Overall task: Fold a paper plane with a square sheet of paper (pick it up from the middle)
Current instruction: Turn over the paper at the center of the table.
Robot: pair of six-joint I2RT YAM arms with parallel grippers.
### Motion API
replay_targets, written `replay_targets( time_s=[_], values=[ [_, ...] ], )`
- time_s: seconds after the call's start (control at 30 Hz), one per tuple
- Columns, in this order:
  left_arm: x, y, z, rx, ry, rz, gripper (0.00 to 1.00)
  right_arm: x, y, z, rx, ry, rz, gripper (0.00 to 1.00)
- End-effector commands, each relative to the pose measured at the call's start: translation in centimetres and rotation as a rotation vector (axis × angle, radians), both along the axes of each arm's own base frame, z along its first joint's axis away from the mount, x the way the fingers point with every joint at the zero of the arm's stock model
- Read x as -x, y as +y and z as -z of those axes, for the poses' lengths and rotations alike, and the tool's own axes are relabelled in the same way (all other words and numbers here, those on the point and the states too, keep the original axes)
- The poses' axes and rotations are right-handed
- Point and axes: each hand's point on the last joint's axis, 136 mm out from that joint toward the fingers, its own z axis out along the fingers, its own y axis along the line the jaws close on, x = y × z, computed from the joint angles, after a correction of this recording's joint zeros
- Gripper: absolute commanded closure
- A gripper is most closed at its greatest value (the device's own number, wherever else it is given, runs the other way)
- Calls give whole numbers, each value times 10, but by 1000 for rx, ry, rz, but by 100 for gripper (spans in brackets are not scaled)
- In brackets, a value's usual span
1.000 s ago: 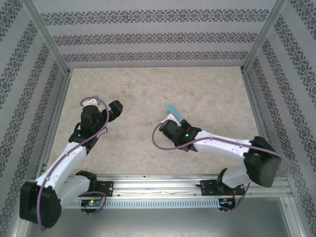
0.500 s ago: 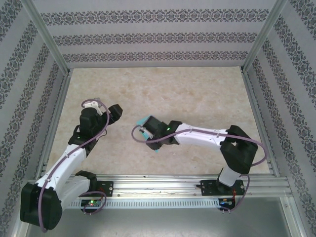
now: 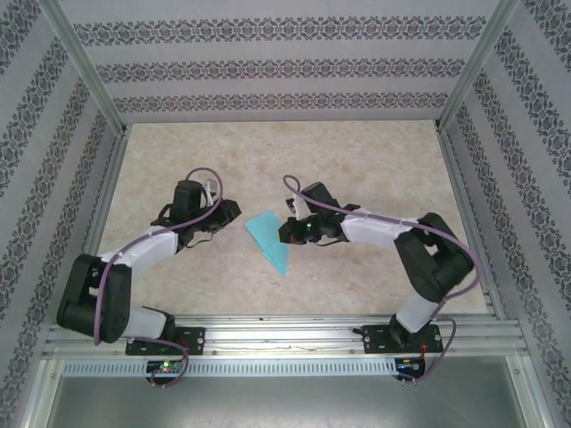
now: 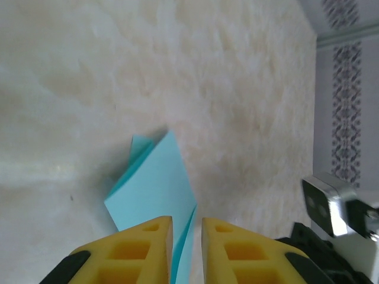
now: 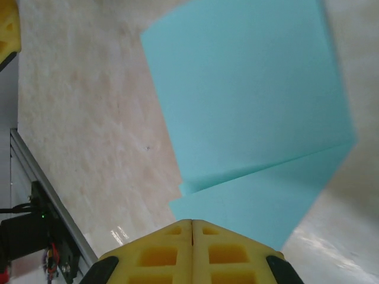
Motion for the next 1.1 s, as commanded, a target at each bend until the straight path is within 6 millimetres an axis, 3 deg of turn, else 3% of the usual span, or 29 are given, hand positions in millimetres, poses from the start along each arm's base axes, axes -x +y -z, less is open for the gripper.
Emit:
replay_targets(
  time_s=[0.0, 0.2, 0.4, 0.73, 0.93, 1.07],
  values=[
    [5, -18, -2, 61, 44, 55, 79, 7, 24, 0, -43, 62, -31, 96],
    [7, -28, 8, 53, 90, 89, 81, 11, 24, 36, 40, 125, 16, 96],
    [7, -39, 20, 71, 139, 121, 83, 9, 10, 61, 136, 175, 170, 95],
    [3, -71, 45, 48, 228, 169, 88, 1, 11, 65, 108, 226, 358, 96],
    [3, -53, 67, -133, 292, 124, 89, -1, 12, 64, 77, 232, 388, 96],
    [1, -63, 72, -98, 310, 163, 90, -4, 22, 56, 19, 222, 367, 94]
  ],
)
